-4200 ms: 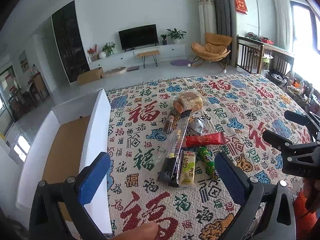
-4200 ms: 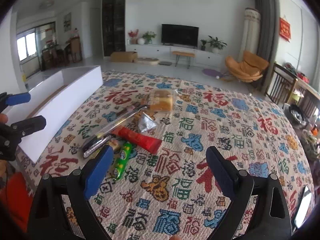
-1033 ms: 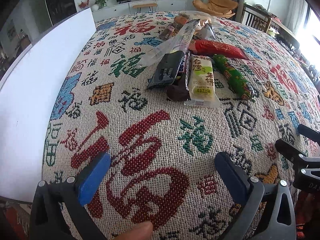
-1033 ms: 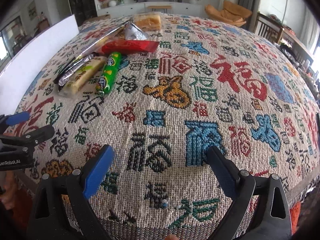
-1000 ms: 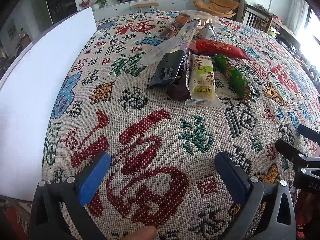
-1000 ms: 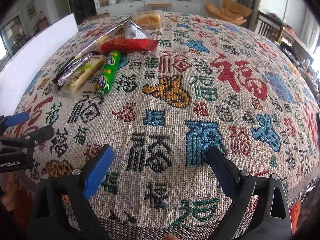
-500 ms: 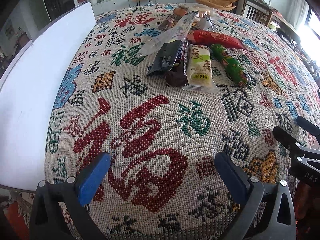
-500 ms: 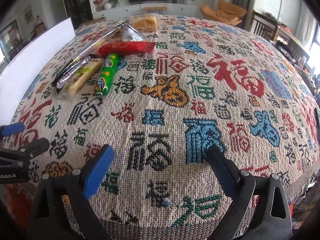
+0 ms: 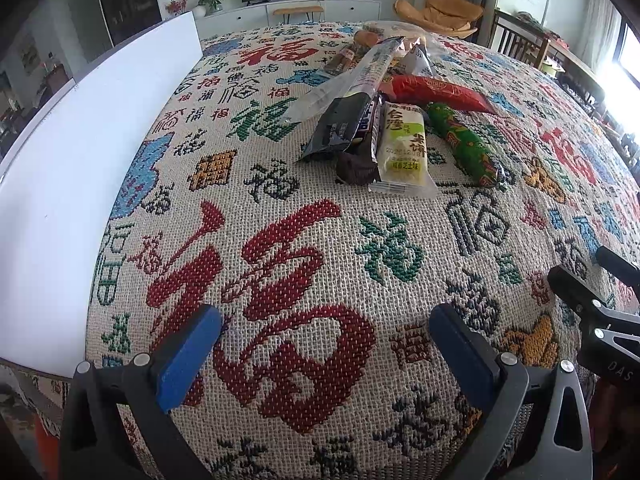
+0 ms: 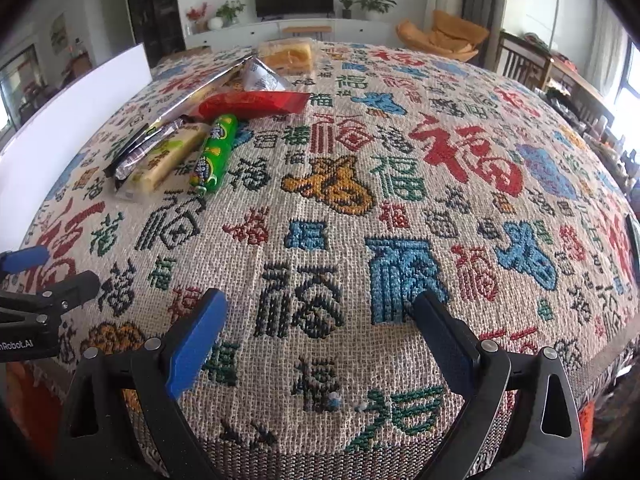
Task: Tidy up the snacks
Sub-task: 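Move both tools toward the snack pile on the patterned cloth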
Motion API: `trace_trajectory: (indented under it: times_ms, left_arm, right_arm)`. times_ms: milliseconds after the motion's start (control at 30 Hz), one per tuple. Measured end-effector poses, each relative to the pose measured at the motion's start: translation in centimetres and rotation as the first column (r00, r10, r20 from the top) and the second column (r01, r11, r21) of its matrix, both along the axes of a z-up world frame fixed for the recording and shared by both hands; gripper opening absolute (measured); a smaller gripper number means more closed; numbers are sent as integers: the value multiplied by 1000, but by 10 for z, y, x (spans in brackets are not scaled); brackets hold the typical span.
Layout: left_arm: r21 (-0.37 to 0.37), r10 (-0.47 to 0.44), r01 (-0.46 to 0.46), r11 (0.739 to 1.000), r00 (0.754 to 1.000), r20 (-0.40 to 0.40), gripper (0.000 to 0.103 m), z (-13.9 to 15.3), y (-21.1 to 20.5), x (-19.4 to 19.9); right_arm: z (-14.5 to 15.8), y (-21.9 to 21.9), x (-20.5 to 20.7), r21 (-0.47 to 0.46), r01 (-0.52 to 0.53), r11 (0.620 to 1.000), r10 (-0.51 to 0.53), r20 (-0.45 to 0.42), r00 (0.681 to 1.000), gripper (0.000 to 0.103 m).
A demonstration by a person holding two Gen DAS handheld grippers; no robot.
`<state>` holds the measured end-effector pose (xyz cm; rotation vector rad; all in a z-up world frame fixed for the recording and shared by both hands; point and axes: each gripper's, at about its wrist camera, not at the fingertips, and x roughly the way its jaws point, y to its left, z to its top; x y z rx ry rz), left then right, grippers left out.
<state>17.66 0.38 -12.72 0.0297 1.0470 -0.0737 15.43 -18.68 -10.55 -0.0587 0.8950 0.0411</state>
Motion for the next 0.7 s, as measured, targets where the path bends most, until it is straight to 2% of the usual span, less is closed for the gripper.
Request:
trace_trajectory:
  times_ms: [700]
  left_arm:
    - [-3, -13, 13, 1000, 1000, 20, 103, -1, 1, -3]
  right_arm:
    - [2, 0, 7, -5, -8, 1000, 8, -25, 1000, 97]
